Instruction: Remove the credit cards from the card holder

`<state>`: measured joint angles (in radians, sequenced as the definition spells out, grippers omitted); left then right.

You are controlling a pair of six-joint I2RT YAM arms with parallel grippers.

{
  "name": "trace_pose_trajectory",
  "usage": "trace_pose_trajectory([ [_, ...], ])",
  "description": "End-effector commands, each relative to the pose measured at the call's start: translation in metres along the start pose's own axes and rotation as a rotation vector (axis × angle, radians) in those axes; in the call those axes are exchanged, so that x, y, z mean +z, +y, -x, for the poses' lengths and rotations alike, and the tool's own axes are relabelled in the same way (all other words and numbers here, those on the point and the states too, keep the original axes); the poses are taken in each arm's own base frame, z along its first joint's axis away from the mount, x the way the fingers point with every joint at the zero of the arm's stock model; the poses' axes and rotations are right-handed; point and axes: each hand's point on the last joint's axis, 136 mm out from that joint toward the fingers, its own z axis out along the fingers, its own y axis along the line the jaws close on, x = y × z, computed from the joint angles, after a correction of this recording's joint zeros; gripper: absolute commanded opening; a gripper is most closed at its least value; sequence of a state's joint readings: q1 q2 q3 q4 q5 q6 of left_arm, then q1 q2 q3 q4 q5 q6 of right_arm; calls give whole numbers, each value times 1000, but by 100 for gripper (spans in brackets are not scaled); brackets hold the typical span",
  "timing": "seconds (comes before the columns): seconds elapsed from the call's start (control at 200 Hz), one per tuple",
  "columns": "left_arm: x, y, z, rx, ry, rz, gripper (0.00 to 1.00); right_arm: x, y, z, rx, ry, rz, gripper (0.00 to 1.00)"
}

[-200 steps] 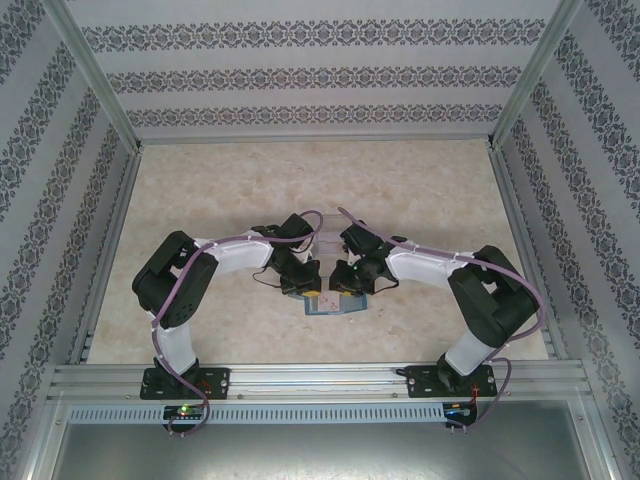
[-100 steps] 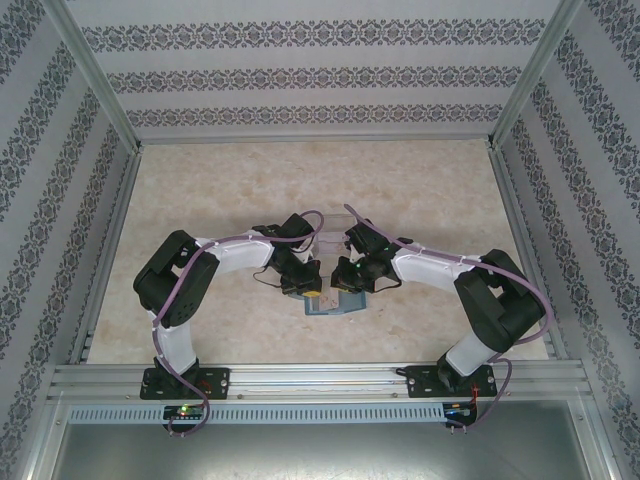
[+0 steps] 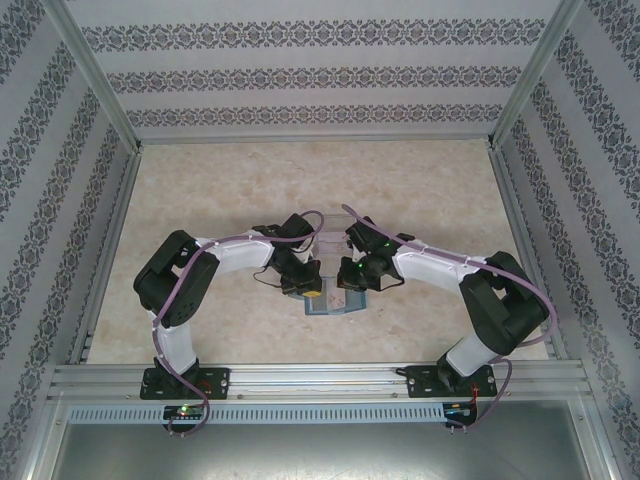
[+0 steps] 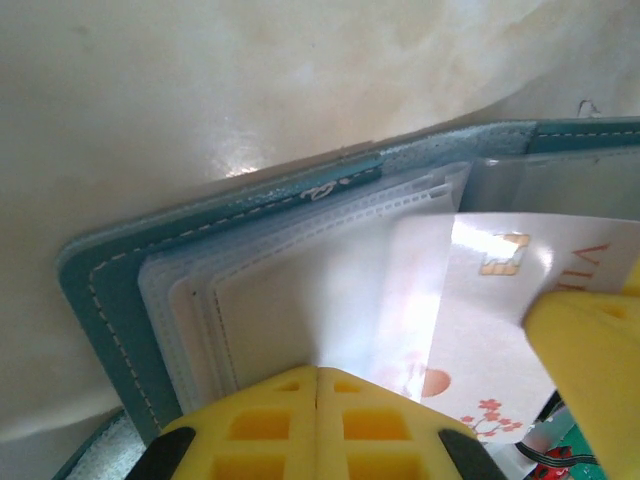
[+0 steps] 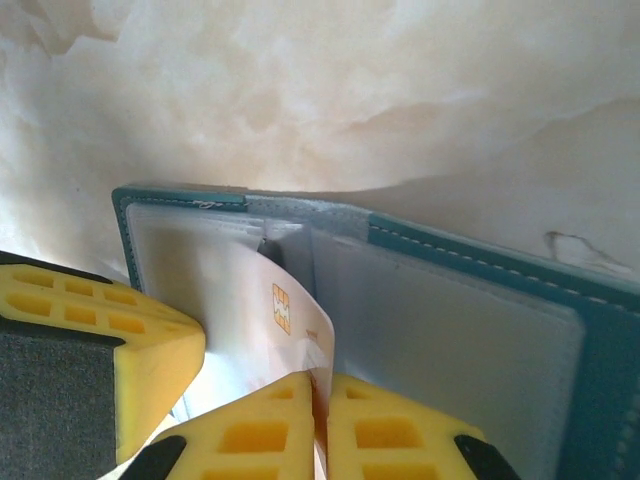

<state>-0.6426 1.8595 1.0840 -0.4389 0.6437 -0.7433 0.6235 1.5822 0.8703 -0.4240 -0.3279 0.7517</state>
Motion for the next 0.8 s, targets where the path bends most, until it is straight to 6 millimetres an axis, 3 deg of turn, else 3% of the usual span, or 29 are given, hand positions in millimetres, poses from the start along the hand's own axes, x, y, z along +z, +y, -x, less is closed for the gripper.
trace_pose_trajectory([
  [0.0,11,14,-11,-9,47,73,0,-7,-35,-6,-11,12,-169,8],
  [0.305,9,10,-9,-4,45,65,0,-13,-45,-4,-39,12,-242,7],
  [0.794,8,9,-8,1,42,67,0,-14,-41,5,-68,12,-259,8],
])
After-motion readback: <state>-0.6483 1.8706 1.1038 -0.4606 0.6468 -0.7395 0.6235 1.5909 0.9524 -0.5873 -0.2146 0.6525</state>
